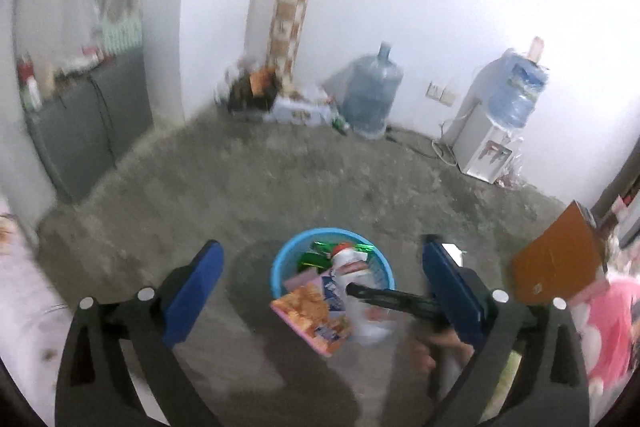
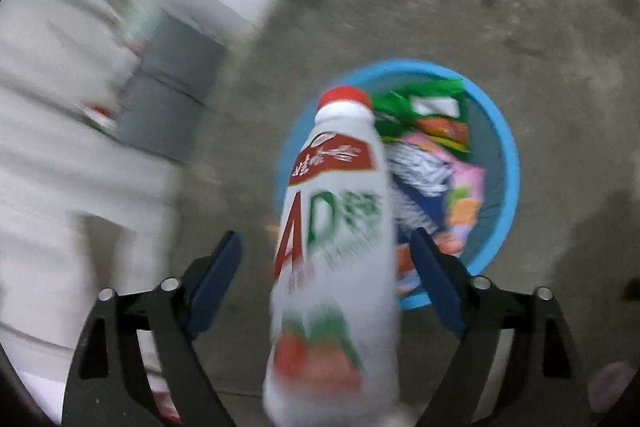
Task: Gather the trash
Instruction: 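Move both open tools back to the white tissue on the table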
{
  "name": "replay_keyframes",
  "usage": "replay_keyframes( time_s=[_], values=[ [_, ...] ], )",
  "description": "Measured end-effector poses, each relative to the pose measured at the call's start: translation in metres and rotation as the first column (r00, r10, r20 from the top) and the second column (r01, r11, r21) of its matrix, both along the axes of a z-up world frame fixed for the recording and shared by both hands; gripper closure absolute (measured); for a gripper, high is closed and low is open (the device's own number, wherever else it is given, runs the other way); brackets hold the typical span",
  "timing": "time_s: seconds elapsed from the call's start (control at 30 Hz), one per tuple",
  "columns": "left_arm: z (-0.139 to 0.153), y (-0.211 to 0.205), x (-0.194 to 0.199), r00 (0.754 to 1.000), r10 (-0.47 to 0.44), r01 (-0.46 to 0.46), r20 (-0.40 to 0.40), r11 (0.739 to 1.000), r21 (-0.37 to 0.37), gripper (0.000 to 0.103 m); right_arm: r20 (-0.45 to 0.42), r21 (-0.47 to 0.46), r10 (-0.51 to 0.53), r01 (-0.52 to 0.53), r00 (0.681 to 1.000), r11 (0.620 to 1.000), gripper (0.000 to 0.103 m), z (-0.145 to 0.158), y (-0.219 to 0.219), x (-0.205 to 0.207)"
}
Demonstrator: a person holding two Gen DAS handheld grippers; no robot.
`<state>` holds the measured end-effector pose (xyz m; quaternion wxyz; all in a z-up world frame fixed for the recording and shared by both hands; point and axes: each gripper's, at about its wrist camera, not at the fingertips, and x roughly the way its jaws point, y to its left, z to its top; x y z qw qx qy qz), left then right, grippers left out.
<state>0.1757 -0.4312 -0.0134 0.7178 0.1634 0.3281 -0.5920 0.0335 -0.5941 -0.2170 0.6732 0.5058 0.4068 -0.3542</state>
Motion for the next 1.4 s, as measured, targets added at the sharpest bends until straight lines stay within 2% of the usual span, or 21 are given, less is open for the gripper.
replay_keyframes(
  time_s=[0.03,0.07,0.13,0.33,0.43,0.53,0.6,0.73,0.97,1.07,1.27,1.4],
  values=[
    [0.007,0.02,-0.004,1.0,0.011,-0.011,0.024,1.0,0.002,0.005,-0.019,0.01,-0.015,0.015,1.0,1.0,0.024,-0.005,0.007,-0.004],
    [0.01,0.033,-0.006,0.999,0.016,-0.016,0.031,1.0,0.007,0.005,0.004,0.008,-0.031,0.031,1.0,0.999,0.024,-0.004,0.014,-0.01],
    [0.014,0.064,-0.011,0.999,0.035,-0.036,0.027,0.999,0.006,0.005,0.025,-0.039,-0.057,0.058,0.998,0.998,0.024,0.008,0.032,-0.027],
    [0.019,0.13,-0.026,0.991,0.131,-0.131,0.021,0.991,-0.012,0.005,0.072,-0.14,-0.094,0.103,0.993,0.985,0.024,0.059,0.072,-0.077],
    [0.024,0.159,-0.044,0.986,0.153,-0.153,0.062,0.988,-0.01,0.005,0.069,-0.21,-0.084,0.097,0.994,0.973,0.024,0.087,0.091,-0.091],
    [0.031,0.184,-0.058,0.976,0.193,-0.19,0.103,0.981,-0.038,0.005,0.084,-0.248,-0.074,0.093,0.994,0.964,0.024,0.108,0.104,-0.094],
    [0.036,0.197,-0.064,0.974,0.205,-0.203,0.094,0.979,-0.033,0.005,0.092,-0.275,-0.058,0.081,0.994,0.958,0.023,0.119,0.111,-0.092],
    [0.048,0.227,-0.073,0.96,0.265,-0.259,0.094,0.964,-0.067,0.005,0.092,-0.337,0.035,-0.002,0.995,0.941,0.021,0.146,0.129,-0.065],
    [0.067,0.294,-0.073,0.907,0.418,-0.409,0.056,0.904,-0.128,0.005,0.052,-0.458,0.194,-0.149,0.98,0.877,0.011,0.19,0.18,-0.027],
    [0.068,0.32,-0.069,0.88,0.473,-0.465,0.048,0.877,-0.126,0.005,0.032,-0.492,0.25,-0.203,0.968,0.846,0.008,0.202,0.199,-0.016],
    [0.061,0.38,-0.053,0.801,0.598,-0.594,-0.01,0.794,-0.129,0.005,-0.009,-0.536,0.329,-0.282,0.944,0.796,0.008,0.218,0.232,0.005],
    [0.057,0.414,-0.048,0.752,0.658,-0.655,-0.033,0.742,-0.14,0.005,-0.006,-0.554,0.397,-0.334,0.918,0.762,0.008,0.228,0.251,0.014]
  ],
)
